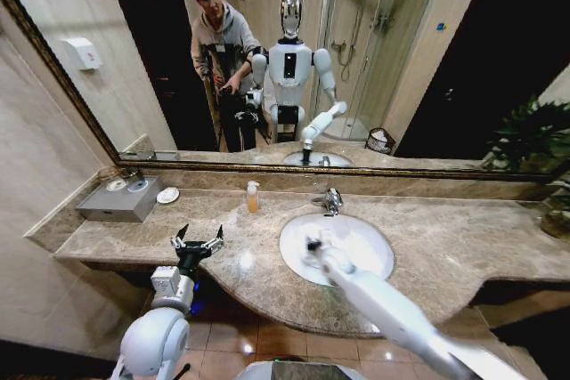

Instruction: Pick up the towel from the sink counter and wipe the mirror surface.

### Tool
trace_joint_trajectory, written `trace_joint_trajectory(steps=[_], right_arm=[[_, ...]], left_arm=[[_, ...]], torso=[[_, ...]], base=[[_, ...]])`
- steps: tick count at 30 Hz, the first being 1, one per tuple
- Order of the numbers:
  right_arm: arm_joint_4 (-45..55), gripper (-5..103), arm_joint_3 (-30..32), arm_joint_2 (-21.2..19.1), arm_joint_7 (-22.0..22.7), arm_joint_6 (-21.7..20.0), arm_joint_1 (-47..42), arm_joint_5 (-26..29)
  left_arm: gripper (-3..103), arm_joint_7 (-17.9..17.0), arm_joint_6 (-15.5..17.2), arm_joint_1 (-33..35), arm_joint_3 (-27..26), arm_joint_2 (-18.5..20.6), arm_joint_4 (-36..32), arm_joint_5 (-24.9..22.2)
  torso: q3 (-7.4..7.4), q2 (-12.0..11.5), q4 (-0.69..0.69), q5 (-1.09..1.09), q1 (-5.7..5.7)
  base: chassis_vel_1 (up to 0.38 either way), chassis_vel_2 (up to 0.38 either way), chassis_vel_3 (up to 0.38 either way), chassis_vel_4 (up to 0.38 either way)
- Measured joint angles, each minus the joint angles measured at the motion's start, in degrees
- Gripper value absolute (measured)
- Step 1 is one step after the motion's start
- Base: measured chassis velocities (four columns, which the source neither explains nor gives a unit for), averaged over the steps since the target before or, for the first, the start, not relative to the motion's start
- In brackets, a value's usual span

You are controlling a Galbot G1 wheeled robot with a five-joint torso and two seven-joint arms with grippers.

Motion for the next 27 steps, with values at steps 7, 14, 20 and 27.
trace_joint_trajectory(steps=[7,14,20,27], right_arm=[[-1.8,8,2.8,-5.2,-2.2,2.5,-3.1,-10.0],[-0.4,8,-3.4,4.2,-1.8,5.8,1.1,-2.9],[-1.5,8,-6.7,12.4,-1.0,7.6,6.0,4.4],[5.4,8,-4.0,8.6,1.8,8.9,5.1,2.9]], left_arm=[[100,0.0,0.0,0.0,0.0,0.0,0.0,0.0],[100,0.0,0.0,0.0,0.0,0.0,0.0,0.0],[100,0.0,0.0,0.0,0.0,0.0,0.0,0.0],[100,0.0,0.0,0.0,0.0,0.0,0.0,0.0]], torso=[[-0.02,0.0,0.09,-0.01,-0.02],[0.0,0.0,0.09,0.0,0.0],[0.01,0.0,0.1,-0.02,0.01],[0.0,0.0,0.06,0.0,0.01]], base=[[0.0,0.0,0.0,0.0],[0.0,0.0,0.0,0.0],[0.0,0.0,0.0,0.0],[0.0,0.0,0.0,0.0]])
